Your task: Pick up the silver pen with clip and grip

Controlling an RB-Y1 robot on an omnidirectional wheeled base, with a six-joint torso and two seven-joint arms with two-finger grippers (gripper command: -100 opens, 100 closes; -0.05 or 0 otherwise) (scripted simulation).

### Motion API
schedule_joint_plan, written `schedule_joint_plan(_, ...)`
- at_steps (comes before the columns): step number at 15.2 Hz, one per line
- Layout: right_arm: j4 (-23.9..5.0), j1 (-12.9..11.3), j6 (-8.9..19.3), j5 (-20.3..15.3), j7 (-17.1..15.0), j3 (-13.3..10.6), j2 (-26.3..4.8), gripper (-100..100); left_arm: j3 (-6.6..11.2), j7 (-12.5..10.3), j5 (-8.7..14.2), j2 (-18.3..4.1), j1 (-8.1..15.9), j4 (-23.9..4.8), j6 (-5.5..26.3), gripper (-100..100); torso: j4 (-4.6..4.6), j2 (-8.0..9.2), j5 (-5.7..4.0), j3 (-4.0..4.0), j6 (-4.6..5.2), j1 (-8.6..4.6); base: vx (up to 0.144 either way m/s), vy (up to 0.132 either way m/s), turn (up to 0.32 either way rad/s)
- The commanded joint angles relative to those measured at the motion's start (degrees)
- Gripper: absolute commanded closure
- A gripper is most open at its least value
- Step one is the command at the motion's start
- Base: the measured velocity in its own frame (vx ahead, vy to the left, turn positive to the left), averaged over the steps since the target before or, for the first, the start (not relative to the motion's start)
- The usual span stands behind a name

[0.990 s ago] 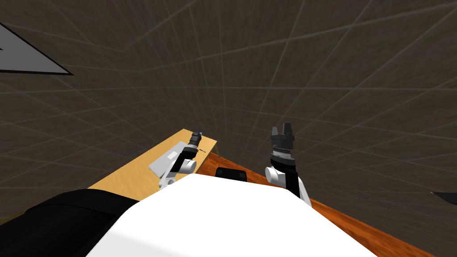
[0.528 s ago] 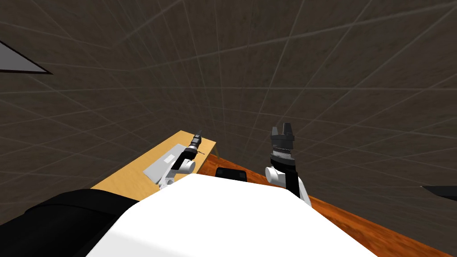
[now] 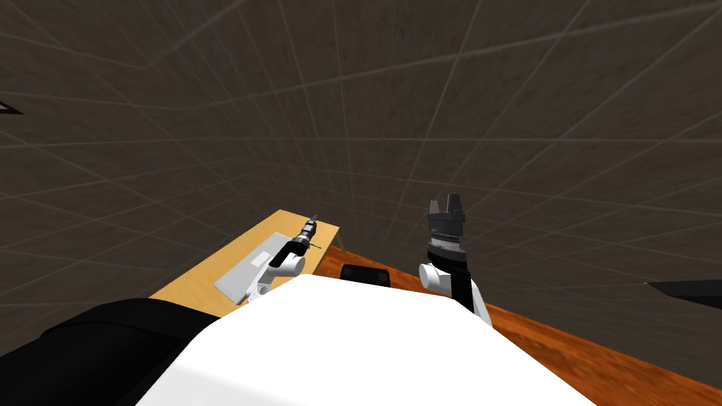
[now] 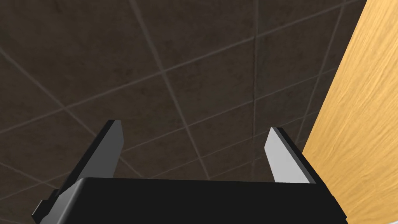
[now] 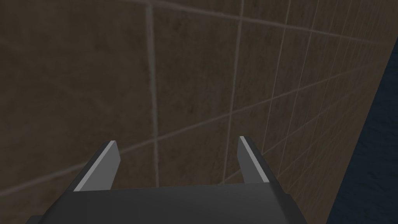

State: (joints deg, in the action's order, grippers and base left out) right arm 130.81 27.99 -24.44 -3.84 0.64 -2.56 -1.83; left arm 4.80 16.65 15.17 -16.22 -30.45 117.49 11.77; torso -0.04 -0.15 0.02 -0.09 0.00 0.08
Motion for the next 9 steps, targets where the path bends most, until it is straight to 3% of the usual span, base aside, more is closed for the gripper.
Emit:
schedule_joint_plan(1, 0.0, 0.0, 0.0, 0.0, 0.0, 0.0, 0.0, 0, 0.45, 0.4, 0.9, -0.5, 0.5, -1.6, 2.5, -100, 0.0, 0.0, 0.0, 0.0, 0.0, 0.0, 0.031, 0.02, -0.082)
schedule_joint_plan(7, 0.0, 0.0, 0.0, 0.0, 0.0, 0.0, 0.0, 0, 2.02, 2.0, 4.2, -1.4, 0.3, -5.9, 9.2, -100, 0.0, -0.03, 0.0, -0.01, 0.01, 0.02, 0.035, 0.027, -0.085)
schedule_joint_plan(9, 0.0, 0.0, 0.0, 0.0, 0.0, 0.0, 0.0, 0, 2.02, 2.0, 4.2, -1.4, 0.3, -5.9, 10.6, -100, 0.0, -0.03, 0.01, -0.02, 0.01, 0.03, 0.031, 0.026, -0.059)
